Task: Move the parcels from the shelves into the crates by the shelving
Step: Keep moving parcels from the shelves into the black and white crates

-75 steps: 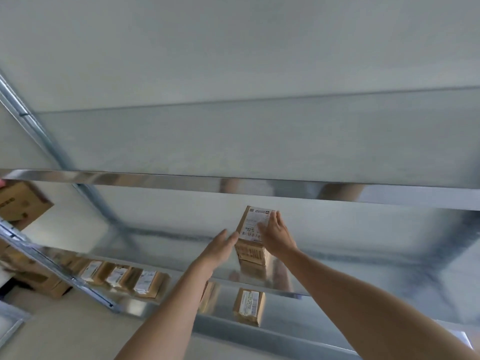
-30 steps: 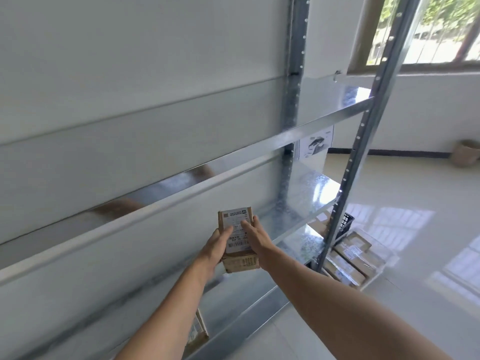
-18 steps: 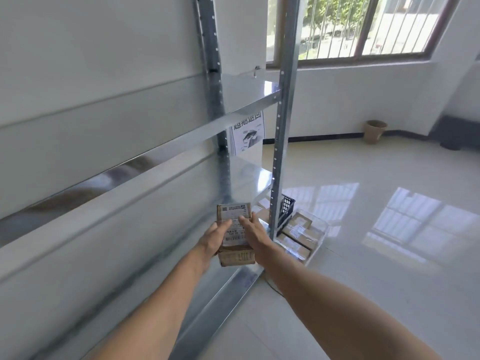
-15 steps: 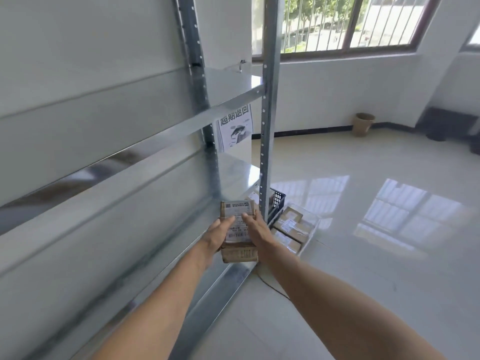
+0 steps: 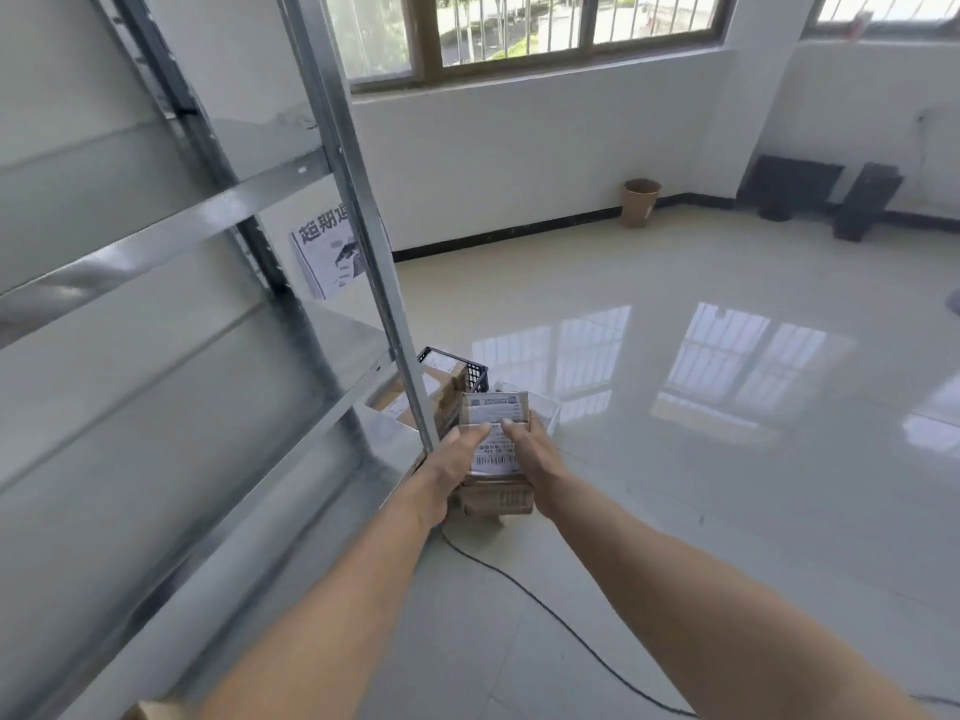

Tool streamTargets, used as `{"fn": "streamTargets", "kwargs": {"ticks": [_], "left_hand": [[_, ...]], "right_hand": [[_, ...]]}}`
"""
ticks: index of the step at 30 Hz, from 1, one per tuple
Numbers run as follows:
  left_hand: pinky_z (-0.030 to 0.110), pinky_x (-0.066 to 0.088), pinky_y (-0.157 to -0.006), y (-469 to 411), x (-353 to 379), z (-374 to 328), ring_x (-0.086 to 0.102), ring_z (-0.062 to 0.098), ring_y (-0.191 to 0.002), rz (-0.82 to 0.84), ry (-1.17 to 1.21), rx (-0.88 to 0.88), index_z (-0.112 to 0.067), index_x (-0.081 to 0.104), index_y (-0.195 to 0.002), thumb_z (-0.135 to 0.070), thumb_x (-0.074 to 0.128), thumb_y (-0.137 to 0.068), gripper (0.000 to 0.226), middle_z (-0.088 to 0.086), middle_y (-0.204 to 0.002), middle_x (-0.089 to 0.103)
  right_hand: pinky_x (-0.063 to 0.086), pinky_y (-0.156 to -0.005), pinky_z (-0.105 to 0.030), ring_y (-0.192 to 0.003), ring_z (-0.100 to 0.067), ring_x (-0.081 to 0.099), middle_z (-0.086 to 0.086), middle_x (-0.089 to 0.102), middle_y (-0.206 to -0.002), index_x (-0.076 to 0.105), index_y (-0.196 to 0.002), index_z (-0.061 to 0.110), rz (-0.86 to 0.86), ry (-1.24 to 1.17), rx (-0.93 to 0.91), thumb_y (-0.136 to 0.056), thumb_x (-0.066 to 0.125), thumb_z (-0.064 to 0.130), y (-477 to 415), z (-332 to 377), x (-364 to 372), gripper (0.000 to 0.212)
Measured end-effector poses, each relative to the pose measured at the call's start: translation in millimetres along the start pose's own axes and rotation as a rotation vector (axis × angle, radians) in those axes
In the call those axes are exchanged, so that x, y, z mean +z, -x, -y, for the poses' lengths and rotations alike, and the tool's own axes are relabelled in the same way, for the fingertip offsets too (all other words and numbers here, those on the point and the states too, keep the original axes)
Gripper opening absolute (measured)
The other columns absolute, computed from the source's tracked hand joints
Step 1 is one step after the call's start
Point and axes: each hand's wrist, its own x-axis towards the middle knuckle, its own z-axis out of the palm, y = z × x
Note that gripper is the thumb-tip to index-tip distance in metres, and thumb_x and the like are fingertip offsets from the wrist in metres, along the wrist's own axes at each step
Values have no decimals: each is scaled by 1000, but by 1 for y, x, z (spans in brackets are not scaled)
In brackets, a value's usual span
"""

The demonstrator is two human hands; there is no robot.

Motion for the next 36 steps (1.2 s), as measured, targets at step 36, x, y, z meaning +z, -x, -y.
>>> {"fn": "streamTargets", "kwargs": {"ticks": [36], "left_hand": [[8,48,-54,-339,137,-142,71,-7,-68,249,10,23,-17,64,-125,-27,43,-109,28,1,-108,73]], "right_hand": [[55,-62,-22,-85,-13,71,-3,69,-113,48,-138,20,-144,11,116,-106,43,16,-290,112,-206,32]]}}
